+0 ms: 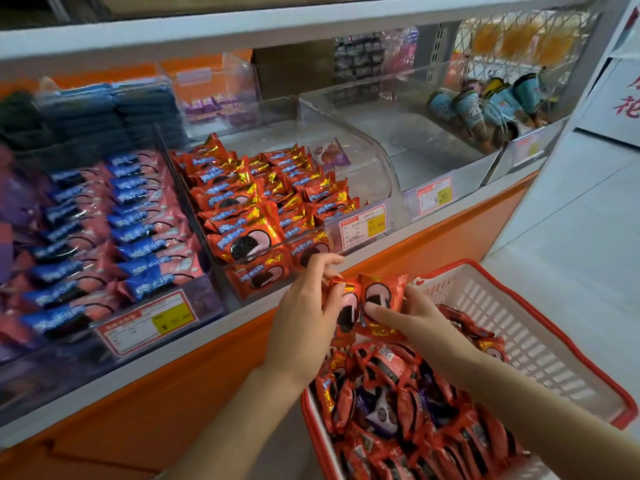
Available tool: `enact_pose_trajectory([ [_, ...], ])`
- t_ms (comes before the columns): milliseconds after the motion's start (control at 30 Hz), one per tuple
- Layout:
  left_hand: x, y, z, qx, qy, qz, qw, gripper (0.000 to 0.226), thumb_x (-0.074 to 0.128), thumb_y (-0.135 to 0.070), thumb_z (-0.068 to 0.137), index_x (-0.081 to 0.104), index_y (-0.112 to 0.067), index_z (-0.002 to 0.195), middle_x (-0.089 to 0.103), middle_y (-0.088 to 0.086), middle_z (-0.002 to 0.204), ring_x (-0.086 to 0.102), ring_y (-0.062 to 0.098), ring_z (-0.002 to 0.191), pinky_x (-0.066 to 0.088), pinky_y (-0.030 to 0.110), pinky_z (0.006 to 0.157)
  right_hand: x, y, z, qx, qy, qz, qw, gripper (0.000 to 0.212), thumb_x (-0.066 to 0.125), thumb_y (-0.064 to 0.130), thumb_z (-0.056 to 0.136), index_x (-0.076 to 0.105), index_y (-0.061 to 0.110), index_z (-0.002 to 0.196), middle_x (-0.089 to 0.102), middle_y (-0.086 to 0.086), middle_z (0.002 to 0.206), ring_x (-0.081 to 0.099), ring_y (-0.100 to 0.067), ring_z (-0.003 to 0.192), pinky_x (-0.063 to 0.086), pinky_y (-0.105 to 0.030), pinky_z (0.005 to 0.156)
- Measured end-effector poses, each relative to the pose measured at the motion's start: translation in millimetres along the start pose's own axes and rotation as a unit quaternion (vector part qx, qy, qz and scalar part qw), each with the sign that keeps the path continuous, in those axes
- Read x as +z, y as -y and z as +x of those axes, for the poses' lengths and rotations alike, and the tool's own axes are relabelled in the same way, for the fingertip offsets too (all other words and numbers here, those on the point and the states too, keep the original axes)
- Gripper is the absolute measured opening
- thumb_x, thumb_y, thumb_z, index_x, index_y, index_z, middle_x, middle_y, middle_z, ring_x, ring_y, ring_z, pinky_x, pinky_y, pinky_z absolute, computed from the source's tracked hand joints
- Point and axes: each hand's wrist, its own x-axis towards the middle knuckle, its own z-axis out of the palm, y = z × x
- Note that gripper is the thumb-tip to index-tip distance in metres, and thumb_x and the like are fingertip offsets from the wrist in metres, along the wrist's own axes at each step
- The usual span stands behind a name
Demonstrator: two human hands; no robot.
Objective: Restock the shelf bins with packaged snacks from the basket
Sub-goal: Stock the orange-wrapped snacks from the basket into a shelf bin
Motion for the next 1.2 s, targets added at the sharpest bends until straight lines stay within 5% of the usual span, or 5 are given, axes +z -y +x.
enact_pose_trajectory([
  [267, -13, -10, -16, -0.092, 0.007, -0.164, 0.982, 0.035, 0.064, -0.026, 0.089, 0.046, -0.033, 0.119, 0.055, -0.026, 0.113, 0.049, -0.014, 0.109, 0.043, 0.004, 0.084, 25, 11, 0, -0.043, 0.002, 0.022, 0.999, 0.034, 0.070, 0.018, 0.083, 0.059, 0.009, 0.114, 0.073, -0.007, 0.095, 0.071, -0.021, 0.087, 0.057, -0.027, 0.072],
  [367, -13, -10, -27, -0.110, 0.039, -0.225, 0.967, 0.060, 0.071, -0.013, 0.083, 0.039, -0.039, 0.127, 0.052, -0.023, 0.127, 0.050, -0.010, 0.116, 0.045, 0.011, 0.092, 33, 17, 2, -0.045, 0.002, 0.031, 0.999, 0.037, 0.069, 0.017, 0.084, 0.056, 0.013, 0.119, 0.072, -0.006, 0.102, 0.070, -0.022, 0.094, 0.055, -0.039, 0.087],
  [600, -48, -9, -13, -0.002, -0.069, -0.092, 0.993, 0.055, 0.070, -0.001, 0.081, 0.051, -0.039, 0.116, 0.048, -0.021, 0.114, 0.046, -0.018, 0.108, 0.038, -0.001, 0.082, 32, 49, 3, -0.022, 0.046, 0.128, 0.990, 0.024, 0.050, 0.014, 0.095, 0.055, 0.007, 0.117, 0.070, -0.016, 0.105, 0.068, -0.030, 0.097, 0.054, -0.040, 0.088],
  [1000, -125, -12, 43, 0.053, -0.182, -0.066, 0.980, 0.040, 0.068, -0.001, 0.081, 0.053, -0.033, 0.100, 0.060, -0.021, 0.096, 0.061, -0.010, 0.084, 0.045, 0.005, 0.069, 26, 101, 18, -0.114, 0.054, 0.062, 0.990, 0.044, 0.069, 0.017, 0.072, 0.057, 0.006, 0.113, 0.070, -0.013, 0.107, 0.069, -0.024, 0.099, 0.057, -0.026, 0.079],
  [1200, -155, 23, 79, 0.063, -0.264, -0.016, 0.962, 0.035, 0.072, -0.003, 0.078, 0.052, -0.024, 0.099, 0.057, -0.021, 0.092, 0.057, -0.009, 0.082, 0.047, 0.017, 0.078, 42, 119, 58, -0.183, -0.082, -0.038, 0.979, 0.042, 0.074, 0.012, 0.077, 0.052, 0.009, 0.113, 0.068, -0.006, 0.100, 0.069, -0.017, 0.088, 0.052, -0.026, 0.077],
])
